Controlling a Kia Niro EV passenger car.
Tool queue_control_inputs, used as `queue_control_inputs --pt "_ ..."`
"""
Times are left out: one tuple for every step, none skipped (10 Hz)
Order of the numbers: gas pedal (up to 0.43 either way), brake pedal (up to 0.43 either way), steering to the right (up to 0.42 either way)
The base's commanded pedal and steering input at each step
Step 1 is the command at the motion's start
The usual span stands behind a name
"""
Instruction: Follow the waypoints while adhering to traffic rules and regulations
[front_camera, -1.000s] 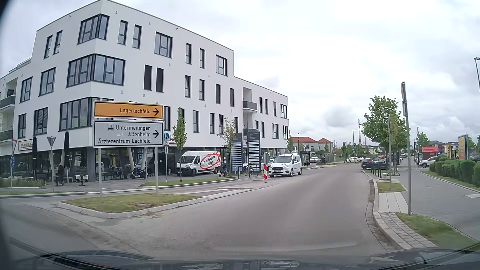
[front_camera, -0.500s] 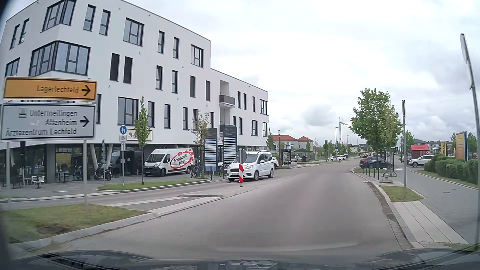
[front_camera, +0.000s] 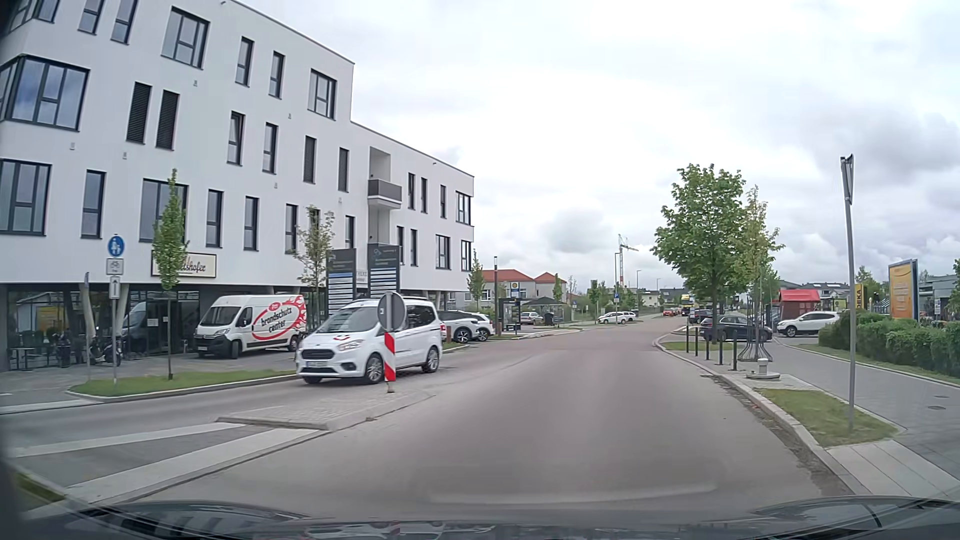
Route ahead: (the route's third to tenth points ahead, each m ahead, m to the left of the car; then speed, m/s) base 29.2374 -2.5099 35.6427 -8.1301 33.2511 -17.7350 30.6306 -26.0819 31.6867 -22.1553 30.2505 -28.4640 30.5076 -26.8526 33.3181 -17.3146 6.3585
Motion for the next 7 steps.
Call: queue_control_inputs --pt "0.087 0.006 0.159" --pt "0.110 0.006 0.146" --pt "0.110 0.006 0.127" --pt "0.110 0.006 0.104" --pt "0.110 0.006 0.067" --pt "0.110 0.006 0.037" --pt "0.110 0.006 0.026"
